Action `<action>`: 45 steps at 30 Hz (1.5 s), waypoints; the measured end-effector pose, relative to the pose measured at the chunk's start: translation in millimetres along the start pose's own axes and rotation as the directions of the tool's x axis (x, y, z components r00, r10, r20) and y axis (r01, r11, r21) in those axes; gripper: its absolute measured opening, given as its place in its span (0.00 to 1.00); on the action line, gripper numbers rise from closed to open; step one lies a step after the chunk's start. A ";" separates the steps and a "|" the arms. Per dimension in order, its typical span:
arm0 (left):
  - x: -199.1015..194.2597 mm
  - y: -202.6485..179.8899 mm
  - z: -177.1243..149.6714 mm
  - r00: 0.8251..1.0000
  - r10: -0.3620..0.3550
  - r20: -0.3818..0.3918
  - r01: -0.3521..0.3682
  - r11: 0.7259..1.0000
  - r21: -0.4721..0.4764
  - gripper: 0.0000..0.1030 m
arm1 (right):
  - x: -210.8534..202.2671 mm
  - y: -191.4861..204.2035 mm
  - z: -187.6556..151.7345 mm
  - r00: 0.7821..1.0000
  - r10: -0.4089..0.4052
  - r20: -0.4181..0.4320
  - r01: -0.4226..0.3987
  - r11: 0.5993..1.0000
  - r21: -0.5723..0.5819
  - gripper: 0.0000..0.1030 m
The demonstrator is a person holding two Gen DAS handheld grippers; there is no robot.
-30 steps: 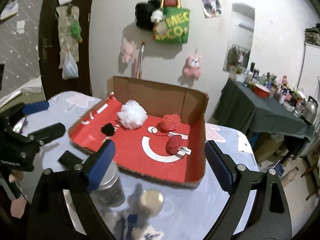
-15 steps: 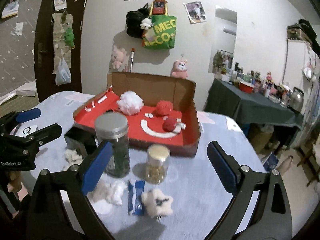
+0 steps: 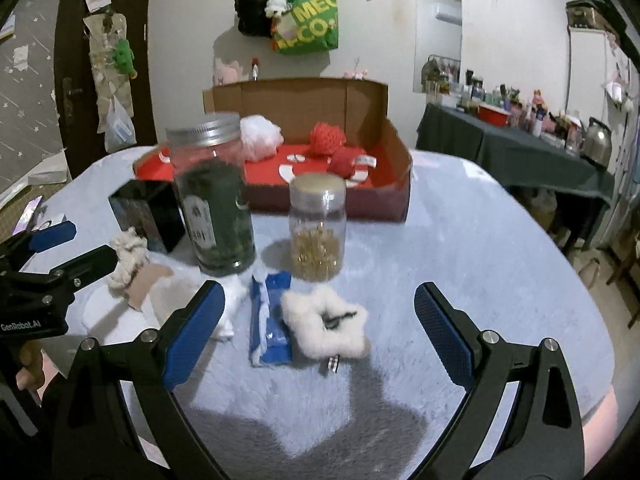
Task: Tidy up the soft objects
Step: 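Withdraw both tools from the box toward the remaining items, then grasp the cream crocheted scrunchie with the left tool while the right tool grasps the white fluffy star clip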
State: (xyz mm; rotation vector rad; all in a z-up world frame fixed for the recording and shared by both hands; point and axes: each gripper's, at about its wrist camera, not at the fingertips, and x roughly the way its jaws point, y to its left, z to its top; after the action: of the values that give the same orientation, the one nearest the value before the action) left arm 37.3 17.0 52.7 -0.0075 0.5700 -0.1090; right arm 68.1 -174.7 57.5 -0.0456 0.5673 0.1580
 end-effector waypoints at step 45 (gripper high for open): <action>30.5 14.4 8.2 0.981 -0.110 -0.160 0.114 0.993 0.017 0.31 | 38.6 -43.9 -2.3 0.963 0.235 -0.130 -0.215 0.965 0.152 0.55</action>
State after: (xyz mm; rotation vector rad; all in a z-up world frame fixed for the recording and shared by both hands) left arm 68.7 27.9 42.6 -0.0056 0.7274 -0.2279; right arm 106.1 -213.0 34.8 0.1422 0.7289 0.3397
